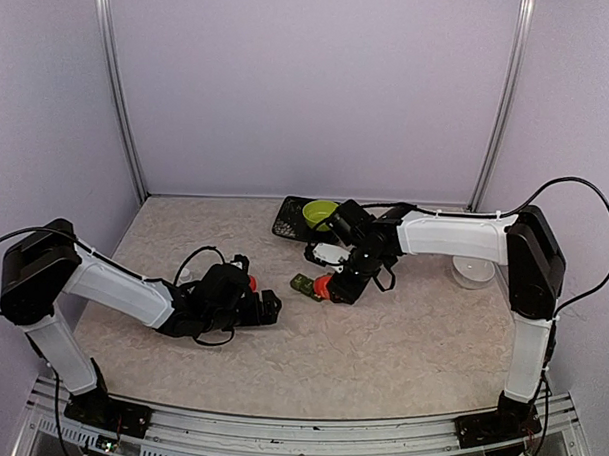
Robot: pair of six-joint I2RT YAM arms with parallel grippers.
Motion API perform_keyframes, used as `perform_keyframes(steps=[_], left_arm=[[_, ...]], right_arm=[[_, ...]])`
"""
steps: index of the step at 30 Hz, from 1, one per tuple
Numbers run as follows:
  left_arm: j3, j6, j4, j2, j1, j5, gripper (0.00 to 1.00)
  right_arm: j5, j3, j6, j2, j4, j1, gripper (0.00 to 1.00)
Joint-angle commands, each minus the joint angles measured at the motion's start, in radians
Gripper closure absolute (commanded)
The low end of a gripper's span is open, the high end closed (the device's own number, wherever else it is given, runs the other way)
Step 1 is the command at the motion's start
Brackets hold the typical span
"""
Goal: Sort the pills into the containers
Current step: Pour the pill into the compartment of the pill container.
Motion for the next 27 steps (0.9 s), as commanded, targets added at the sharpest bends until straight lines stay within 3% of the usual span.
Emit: perform_keyframes(steps=[1, 27], left_arm=[[-0.007, -0.008, 0.024, 0.022, -0.008, 0.011, 0.01], [0.012, -0.003, 0.000, 0.013, -0.010, 0.004, 0.01]], right_arm=[[0.005, 0.061, -0.012, 0.006, -0.029, 0.002, 0.79], [0.023, 0.098, -0.030, 0.053, -0.104, 0.032, 0.78]])
